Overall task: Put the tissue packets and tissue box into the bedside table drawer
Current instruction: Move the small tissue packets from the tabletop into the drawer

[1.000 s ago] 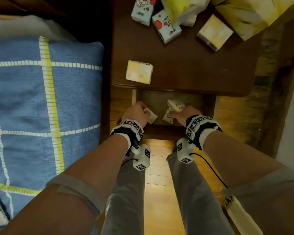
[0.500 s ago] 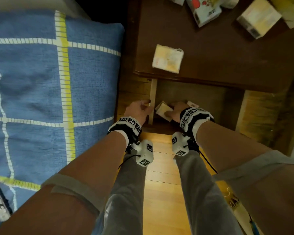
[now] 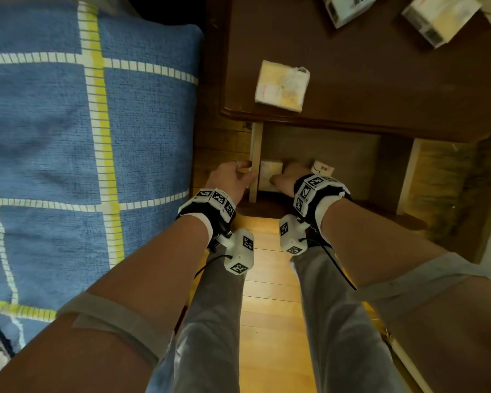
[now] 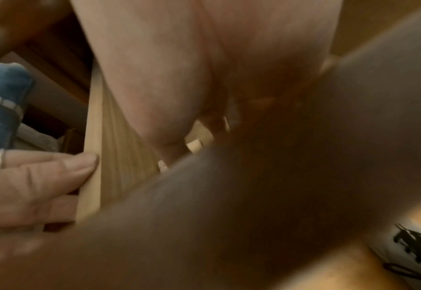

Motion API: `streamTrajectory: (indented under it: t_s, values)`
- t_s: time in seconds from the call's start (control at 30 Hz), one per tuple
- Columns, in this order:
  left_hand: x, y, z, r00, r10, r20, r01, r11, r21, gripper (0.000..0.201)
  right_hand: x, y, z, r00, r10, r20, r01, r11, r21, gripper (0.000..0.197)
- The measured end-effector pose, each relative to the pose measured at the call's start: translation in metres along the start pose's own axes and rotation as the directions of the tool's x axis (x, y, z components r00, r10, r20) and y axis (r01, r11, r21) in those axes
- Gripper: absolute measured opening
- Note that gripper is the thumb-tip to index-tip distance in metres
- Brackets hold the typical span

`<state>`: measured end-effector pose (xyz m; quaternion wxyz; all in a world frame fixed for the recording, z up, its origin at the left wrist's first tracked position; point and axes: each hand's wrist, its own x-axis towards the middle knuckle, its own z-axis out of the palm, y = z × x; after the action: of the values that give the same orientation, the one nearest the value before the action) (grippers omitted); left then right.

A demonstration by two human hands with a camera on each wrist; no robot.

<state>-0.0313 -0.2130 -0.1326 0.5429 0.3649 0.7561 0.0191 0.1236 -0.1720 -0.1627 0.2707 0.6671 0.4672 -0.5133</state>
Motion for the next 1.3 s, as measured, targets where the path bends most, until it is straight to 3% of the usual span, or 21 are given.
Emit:
streamTrajectory:
  t_s: [0.07,0.13,0.33,0.4,0.5,0.63,0.7,0.77,0.83,0.9,1.13,1.3]
  values:
    - [-0.001,0.003,0.0,1.0,-0.002,0.008,0.002,1.0,0.006,0.045,0.003,0.003,-0.002,0.997,-0.038,-0.068,0.046,0.99,0.133,0.055]
    - [-0.001,0.004,-0.001,1.0,-0.003,0.011,0.002,1.0,0.025,0.044,0.003,0.003,-0.001,0.996,-0.085,-0.014,0.086,0.983,0.162,0.069]
    - [-0.002,0.004,0.001,1.0,0.001,-0.018,0.0,0.998,0.061,0.042,0.002,0.003,0.002,0.991,-0.071,0.111,0.047,0.978,0.205,0.076]
    - [-0.004,0.007,0.004,0.998,0.003,-0.07,0.004,0.995,0.101,0.039,-0.001,0.011,0.004,0.996,-0.064,0.055,0.046,0.961,0.274,0.083]
    - [-0.009,0.019,0.011,0.991,-0.012,-0.134,0.032,0.988,0.152,0.041,-0.009,0.032,-0.006,0.987,-0.01,-0.163,0.074,0.917,0.392,0.068]
    - [-0.01,0.037,0.015,0.989,-0.042,-0.139,0.065,0.984,0.163,0.047,-0.01,0.062,-0.034,0.962,0.073,-0.263,0.0,0.963,0.268,0.063]
    - [-0.008,0.04,0.015,0.991,-0.049,-0.126,0.072,0.981,0.181,0.048,-0.008,0.07,-0.043,0.966,0.148,-0.214,-0.088,0.96,0.265,0.062]
    - [-0.007,0.039,0.015,0.991,-0.047,-0.125,0.07,0.98,0.187,0.049,-0.005,0.07,-0.043,0.981,0.16,-0.112,-0.131,0.965,0.228,0.046]
    - [-0.008,0.035,0.015,0.99,-0.037,-0.137,0.062,0.981,0.182,0.05,0.001,0.066,-0.037,0.994,0.107,-0.007,-0.106,0.989,0.106,0.045]
    - [-0.008,0.03,0.017,0.989,-0.022,-0.145,0.045,0.987,0.157,0.05,0.006,0.056,-0.028,0.997,0.012,0.072,-0.019,0.996,0.088,0.06]
    - [-0.005,0.026,0.017,0.988,-0.01,-0.152,0.037,0.984,0.175,0.048,0.015,0.033,-0.016,0.987,-0.075,0.143,0.055,0.989,0.141,0.071]
    - [-0.003,0.031,0.013,0.991,-0.014,-0.132,0.039,0.982,0.186,0.052,0.003,0.032,-0.02,0.997,-0.027,0.076,0.01,0.977,0.214,0.073]
